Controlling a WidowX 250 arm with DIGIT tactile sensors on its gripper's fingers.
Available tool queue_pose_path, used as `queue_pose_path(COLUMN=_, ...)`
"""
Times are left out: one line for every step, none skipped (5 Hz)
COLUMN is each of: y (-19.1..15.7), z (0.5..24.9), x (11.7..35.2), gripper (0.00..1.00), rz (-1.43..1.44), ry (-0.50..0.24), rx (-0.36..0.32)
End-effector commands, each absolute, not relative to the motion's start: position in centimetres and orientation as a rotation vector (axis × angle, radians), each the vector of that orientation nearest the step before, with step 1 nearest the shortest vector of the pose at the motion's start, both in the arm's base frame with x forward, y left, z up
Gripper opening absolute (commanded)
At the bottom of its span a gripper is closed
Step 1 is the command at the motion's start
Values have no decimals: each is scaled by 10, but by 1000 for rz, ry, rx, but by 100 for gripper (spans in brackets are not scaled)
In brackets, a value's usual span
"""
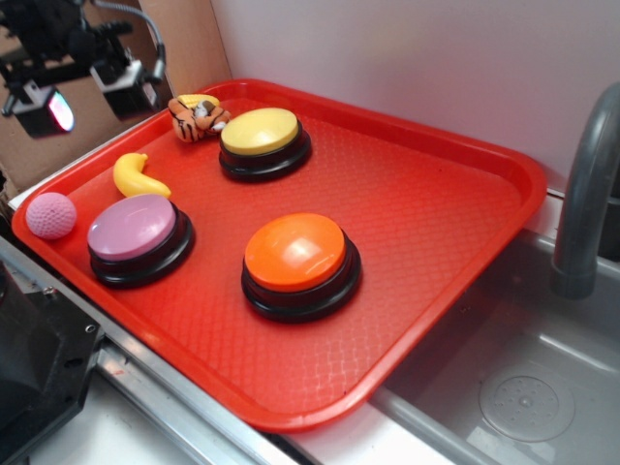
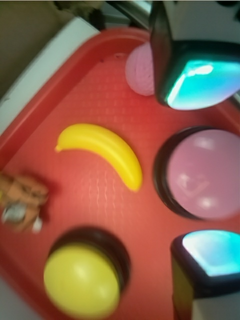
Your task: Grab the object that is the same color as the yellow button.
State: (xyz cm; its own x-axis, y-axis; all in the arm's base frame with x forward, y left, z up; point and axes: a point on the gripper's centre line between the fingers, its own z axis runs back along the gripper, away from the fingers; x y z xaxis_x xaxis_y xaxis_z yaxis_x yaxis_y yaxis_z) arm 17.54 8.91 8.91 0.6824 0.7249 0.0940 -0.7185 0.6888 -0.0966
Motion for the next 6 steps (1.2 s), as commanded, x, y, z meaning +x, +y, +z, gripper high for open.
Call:
queue_pose_path(y=115, z=50, x=188, gripper=100, rz=878, ry=-141, rx=-41)
queue_pose_path(y=118, z=36, x=197, gripper=100, rz=873, ry=-151, rx=-42)
queue_pose_path(y=121, z=30, x=201, gripper=100, rz=877, ry=-169, rx=-49)
queue_pose_path(y=124, z=26, x=203, gripper=100, rz=893, ry=-166, rx=-62)
queue_pose_path(y=125, z=22, x=204, gripper=97, rz=919, ry=-150, rx=-53)
queue_pose_path(y=126, z=17, x=205, gripper=7, rz=931, ry=-147, rx=-53)
